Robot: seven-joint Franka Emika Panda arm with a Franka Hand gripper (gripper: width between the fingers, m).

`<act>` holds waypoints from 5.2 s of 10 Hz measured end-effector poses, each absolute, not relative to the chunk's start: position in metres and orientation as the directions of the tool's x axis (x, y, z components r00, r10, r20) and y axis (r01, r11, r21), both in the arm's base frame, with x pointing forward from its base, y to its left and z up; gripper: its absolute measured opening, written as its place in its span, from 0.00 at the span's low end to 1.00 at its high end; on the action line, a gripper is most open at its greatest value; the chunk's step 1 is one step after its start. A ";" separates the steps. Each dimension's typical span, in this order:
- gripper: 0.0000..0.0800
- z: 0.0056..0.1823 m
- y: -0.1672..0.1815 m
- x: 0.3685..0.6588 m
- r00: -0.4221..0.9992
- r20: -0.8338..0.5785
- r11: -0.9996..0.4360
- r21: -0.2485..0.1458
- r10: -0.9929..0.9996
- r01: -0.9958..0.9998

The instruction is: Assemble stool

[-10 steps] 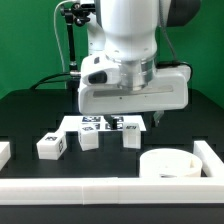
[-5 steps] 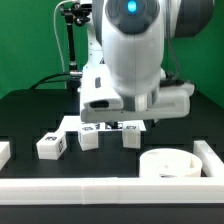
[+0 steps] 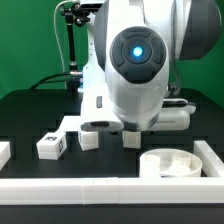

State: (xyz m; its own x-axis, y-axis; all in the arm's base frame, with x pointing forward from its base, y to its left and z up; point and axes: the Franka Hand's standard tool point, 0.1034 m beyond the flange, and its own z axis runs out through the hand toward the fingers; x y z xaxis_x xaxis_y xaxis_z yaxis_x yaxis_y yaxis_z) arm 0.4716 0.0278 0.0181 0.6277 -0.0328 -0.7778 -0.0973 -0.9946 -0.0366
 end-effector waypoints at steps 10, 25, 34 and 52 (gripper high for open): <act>0.41 0.003 0.030 0.464 0.643 -0.765 -0.995 -0.037 -0.029 -0.089; 0.41 0.082 0.068 0.542 0.873 -0.487 -0.994 -0.097 0.009 -0.044; 0.41 0.110 0.066 0.603 0.990 0.141 -0.996 -0.088 -0.026 -0.014; 0.41 0.103 0.060 0.653 0.771 0.560 -0.952 0.139 0.302 0.272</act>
Offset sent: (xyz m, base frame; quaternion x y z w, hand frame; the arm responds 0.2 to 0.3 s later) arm -0.0110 -0.0011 -0.0110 -0.0111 0.0188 -0.0048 0.9997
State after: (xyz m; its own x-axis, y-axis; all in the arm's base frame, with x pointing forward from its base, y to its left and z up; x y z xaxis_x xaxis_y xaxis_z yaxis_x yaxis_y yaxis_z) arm 0.6527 0.0598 0.1029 0.7713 0.3025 0.5600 0.2722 -0.9521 0.1394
